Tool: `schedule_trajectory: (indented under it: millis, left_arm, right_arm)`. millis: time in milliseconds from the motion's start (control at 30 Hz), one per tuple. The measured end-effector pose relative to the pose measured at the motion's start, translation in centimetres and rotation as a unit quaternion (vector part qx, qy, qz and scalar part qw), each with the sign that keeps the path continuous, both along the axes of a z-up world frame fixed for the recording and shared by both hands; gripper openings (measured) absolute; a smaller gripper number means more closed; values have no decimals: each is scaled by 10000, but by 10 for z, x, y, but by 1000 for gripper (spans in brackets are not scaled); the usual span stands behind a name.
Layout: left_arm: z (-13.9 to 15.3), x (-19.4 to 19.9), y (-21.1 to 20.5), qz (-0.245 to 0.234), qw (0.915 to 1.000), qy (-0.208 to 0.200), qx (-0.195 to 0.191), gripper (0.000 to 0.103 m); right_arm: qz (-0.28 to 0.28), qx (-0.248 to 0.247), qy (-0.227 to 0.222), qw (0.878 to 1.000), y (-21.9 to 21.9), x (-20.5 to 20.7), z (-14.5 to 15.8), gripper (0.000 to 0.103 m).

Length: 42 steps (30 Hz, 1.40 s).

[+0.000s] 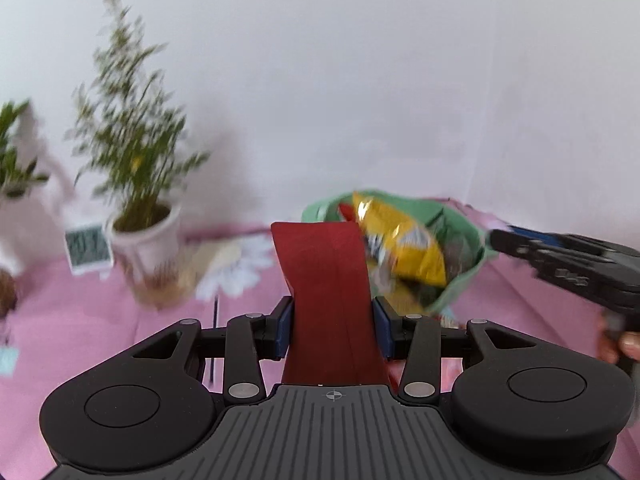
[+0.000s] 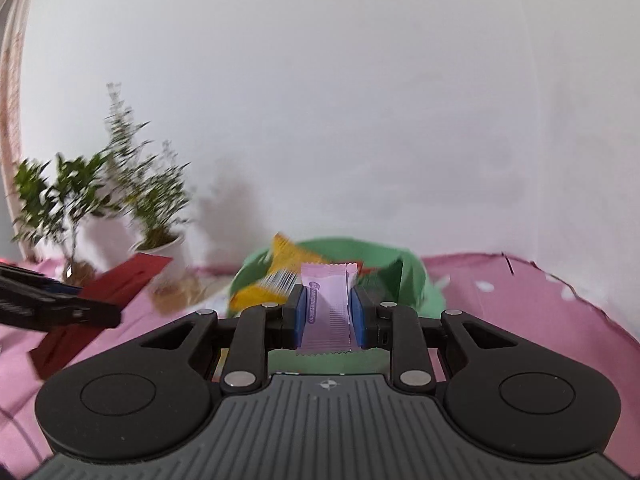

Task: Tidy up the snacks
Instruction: 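Drop the red envelope with the left tool while the right tool drops the white packet in the bowl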

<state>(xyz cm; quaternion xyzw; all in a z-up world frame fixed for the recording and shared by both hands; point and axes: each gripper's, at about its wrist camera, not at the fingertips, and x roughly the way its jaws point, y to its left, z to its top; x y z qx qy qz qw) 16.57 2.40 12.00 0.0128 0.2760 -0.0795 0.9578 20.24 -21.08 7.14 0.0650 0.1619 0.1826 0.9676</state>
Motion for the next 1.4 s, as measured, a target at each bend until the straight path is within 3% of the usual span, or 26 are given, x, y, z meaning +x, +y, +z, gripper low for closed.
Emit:
schedule_trajectory:
  millis: [100, 200, 367, 500, 700, 800, 867, 933, 1167, 1400]
  left_arm:
    - [14, 18, -12, -93, 9997, -124, 165, 103]
    - [26, 42, -24, -234, 9992, -177, 280, 103]
    - [31, 91, -42, -491, 9975, -121, 498, 103]
    - [23, 137, -51, -560, 9962, 74, 661, 103]
    - [8, 176, -73, -821, 9937, 559, 518, 103]
    - [-7, 179, -94, -1021, 9862, 712, 1090, 103]
    - [-18, 176, -106, -1140, 9789, 654, 1562, 103]
    - [-25, 177, -109, -1235, 9756, 582, 1717, 103]
    - [-23, 193, -85, -1009, 9881, 780, 859, 103]
    - [5, 180, -84, -913, 9919, 307, 826, 103]
  right_arm:
    - [29, 7, 71, 10000, 4, 30, -8, 31]
    - [35, -235, 233, 9994, 10, 48, -22, 42]
    - [-30, -7, 25, 10000, 2, 24, -28, 64]
    - [-90, 183, -142, 9997, -8, 5, -35, 68]
    - [-247, 767, -138, 9967, -21, 1, -51, 68]
    - [-302, 1168, 18, 9927, -26, 1, -62, 68]
    - [-268, 1103, 127, 9935, -25, 5, -64, 68]
    - [-284, 1090, 58, 9936, -25, 3, -63, 68]
    - [-296, 1113, -52, 9933, -30, 0, -64, 68]
    - [-248, 1176, 46, 9927, -29, 0, -67, 68]
